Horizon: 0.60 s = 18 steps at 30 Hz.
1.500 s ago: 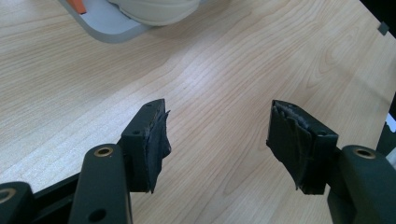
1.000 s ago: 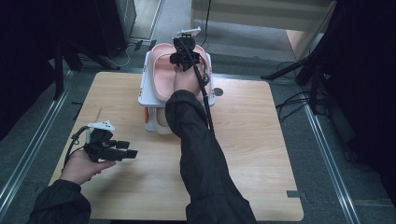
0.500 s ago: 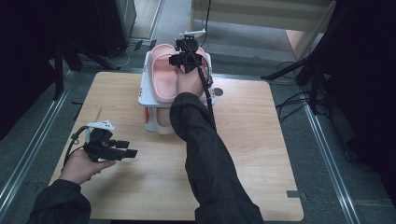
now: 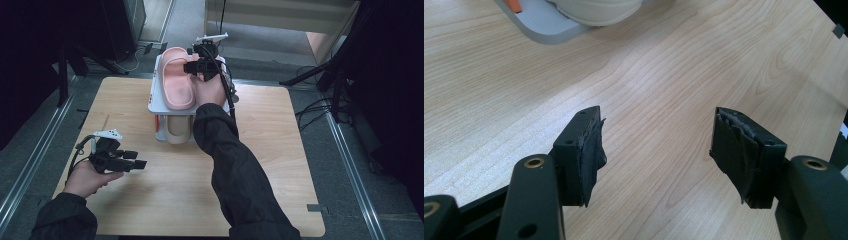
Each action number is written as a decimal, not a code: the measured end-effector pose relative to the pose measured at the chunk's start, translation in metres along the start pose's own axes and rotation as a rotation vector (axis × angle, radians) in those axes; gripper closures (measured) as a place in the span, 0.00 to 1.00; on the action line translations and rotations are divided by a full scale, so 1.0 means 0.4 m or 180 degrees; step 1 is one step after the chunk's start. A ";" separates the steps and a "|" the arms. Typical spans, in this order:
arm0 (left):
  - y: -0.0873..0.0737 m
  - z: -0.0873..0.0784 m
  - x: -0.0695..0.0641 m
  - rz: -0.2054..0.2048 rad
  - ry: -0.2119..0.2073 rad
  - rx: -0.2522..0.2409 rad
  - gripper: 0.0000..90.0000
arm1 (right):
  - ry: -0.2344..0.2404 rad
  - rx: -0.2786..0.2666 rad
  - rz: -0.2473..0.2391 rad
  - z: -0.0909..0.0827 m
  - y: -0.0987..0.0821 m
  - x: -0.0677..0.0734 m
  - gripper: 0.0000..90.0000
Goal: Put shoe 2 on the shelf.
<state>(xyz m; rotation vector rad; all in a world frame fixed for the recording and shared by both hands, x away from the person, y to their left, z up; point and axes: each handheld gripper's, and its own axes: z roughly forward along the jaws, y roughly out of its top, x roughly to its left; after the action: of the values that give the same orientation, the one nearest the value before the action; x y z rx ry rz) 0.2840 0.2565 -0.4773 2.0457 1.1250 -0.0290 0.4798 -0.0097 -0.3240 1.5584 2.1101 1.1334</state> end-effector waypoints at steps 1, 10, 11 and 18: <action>0.000 0.000 0.000 0.0000 0.0000 0.0000 0.41 | 0.0000 0.0000 0.0000 0.000 0.000 0.000 0.56; 0.001 0.001 0.000 0.0005 0.0013 0.0013 0.41 | 0.0275 0.0026 -0.0122 -0.036 -0.024 0.002 0.63; 0.001 0.002 0.000 -0.0001 0.0002 0.0016 0.41 | 0.0316 0.0013 -0.0135 -0.040 -0.027 0.000 0.64; 0.001 0.003 0.001 -0.0011 0.0014 0.0018 0.41 | 0.0515 0.0035 -0.0181 -0.065 -0.047 -0.006 0.65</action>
<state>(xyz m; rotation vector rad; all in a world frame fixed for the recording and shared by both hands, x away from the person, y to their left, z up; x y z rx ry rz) 0.2850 0.2558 -0.4781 2.0498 1.1322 -0.0295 0.4517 -0.0249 -0.3212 1.4453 2.2514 1.2688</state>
